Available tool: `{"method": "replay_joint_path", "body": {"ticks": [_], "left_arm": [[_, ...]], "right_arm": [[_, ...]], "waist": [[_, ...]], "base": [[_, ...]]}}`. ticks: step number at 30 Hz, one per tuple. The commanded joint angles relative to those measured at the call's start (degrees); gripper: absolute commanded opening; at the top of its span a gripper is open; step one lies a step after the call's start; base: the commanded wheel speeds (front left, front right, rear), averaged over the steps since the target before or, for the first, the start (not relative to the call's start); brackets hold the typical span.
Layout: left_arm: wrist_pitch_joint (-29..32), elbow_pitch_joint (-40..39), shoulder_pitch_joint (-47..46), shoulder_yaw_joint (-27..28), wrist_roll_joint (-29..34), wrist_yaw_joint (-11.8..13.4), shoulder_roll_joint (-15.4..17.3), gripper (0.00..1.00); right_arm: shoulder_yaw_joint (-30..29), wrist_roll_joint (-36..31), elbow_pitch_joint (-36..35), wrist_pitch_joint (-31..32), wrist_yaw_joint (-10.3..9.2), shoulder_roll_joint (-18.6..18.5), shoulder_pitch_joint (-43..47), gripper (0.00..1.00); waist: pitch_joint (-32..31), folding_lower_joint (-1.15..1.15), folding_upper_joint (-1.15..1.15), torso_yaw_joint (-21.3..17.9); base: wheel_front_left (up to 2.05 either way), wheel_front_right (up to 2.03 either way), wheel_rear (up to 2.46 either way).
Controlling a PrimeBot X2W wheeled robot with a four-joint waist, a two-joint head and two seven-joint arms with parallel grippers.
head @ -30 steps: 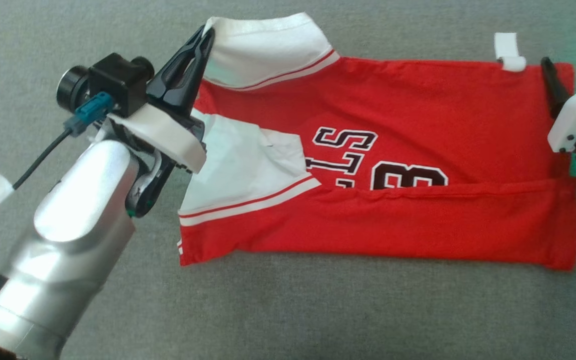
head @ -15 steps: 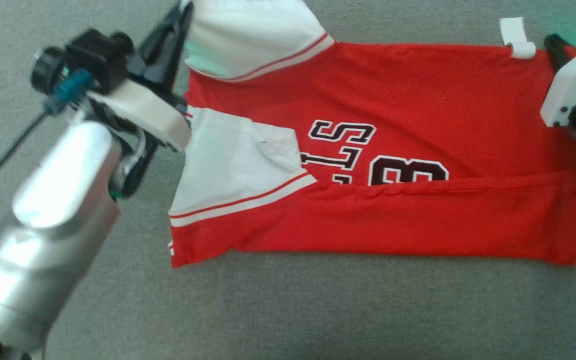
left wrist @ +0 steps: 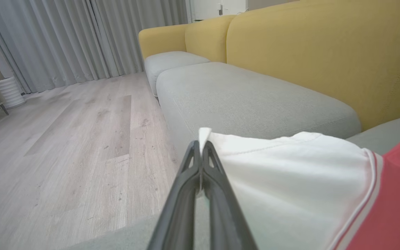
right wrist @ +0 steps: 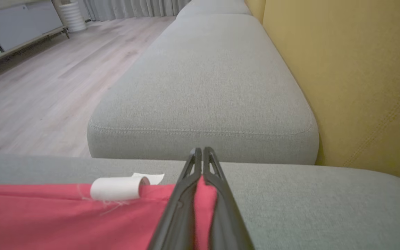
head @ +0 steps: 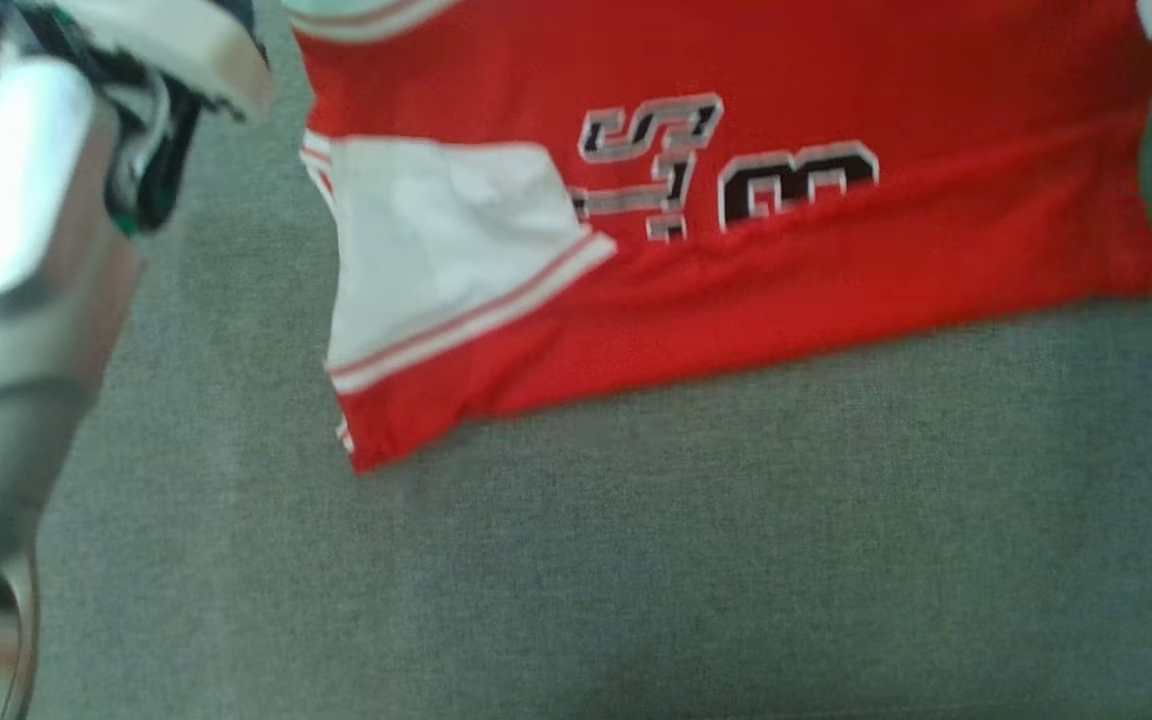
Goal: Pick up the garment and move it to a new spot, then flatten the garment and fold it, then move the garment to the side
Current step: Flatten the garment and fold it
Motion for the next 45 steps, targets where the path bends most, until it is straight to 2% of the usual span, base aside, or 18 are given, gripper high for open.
{"method": "replay_joint_path", "body": {"ticks": [1,7,12,19,22,24,27,33,45], "left_arm": [[-1.1,0.8,-4.6,2.3,0.5,-0.4,1.8,0.00],[-5.9,7.7,-9.9,2.6,0.9,-1.2,-1.3,0.00],[-8.4,12.0,-9.7,1.9,0.4,-3.1,-3.1,0.00],[-9.0,13.1,-4.2,-1.3,-0.5,-5.1,-3.0,0.00],[-8.2,12.5,-2.1,-2.4,-1.4,-5.4,-2.6,0.00],[-5.5,11.3,0.5,-3.8,-3.3,-5.6,-2.2,0.00],[-1.3,5.9,4.5,-7.3,-7.5,-5.6,-0.4,0.00],[5.5,-5.2,10.4,-12.2,-13.6,-5.7,6.1,0.00],[19.6,-17.4,17.2,-17.8,-21.2,-5.7,14.1,0.00]], "right_arm": [[-0.2,0.7,-0.6,-1.5,-0.04,0.8,-2.7,0.00],[-0.9,2.4,3.0,-4.5,-0.04,2.1,-6.0,0.00],[0.2,3.9,5.4,-6.5,-0.04,2.3,-4.7,0.00],[2.7,8.6,7.0,-5.4,-0.04,1.1,0.5,0.00],[3.9,10.1,6.7,-4.2,-0.04,0.3,2.3,0.00],[5.3,11.1,6.3,-3.5,-0.04,-0.7,4.1,0.00],[7.5,12.6,5.7,-2.0,-0.04,-2.2,6.8,0.00],[12.1,15.7,4.3,2.5,-0.04,-5.4,11.7,0.00],[21.4,19.8,-0.6,9.4,-0.04,-10.5,16.3,0.00]], "waist": [[0.5,-0.01,0.00,-0.2],[0.5,-0.01,0.00,0.4],[-1.2,-0.01,0.00,0.8],[-4.9,-0.01,0.00,1.3],[-6.0,-0.01,0.00,1.5],[-7.0,-0.01,0.00,1.7],[-8.2,-0.01,0.00,2.0],[-10.1,-0.01,0.00,2.8],[-12.5,-0.01,0.00,2.2]], "base": [[0.00,0.00,0.00],[0.00,0.00,0.00],[0.00,0.00,0.00],[0.00,0.00,0.00],[0.00,0.00,0.00],[0.00,0.00,0.00],[0.00,0.00,0.00],[0.00,0.00,0.00],[0.00,0.00,0.00]]}}
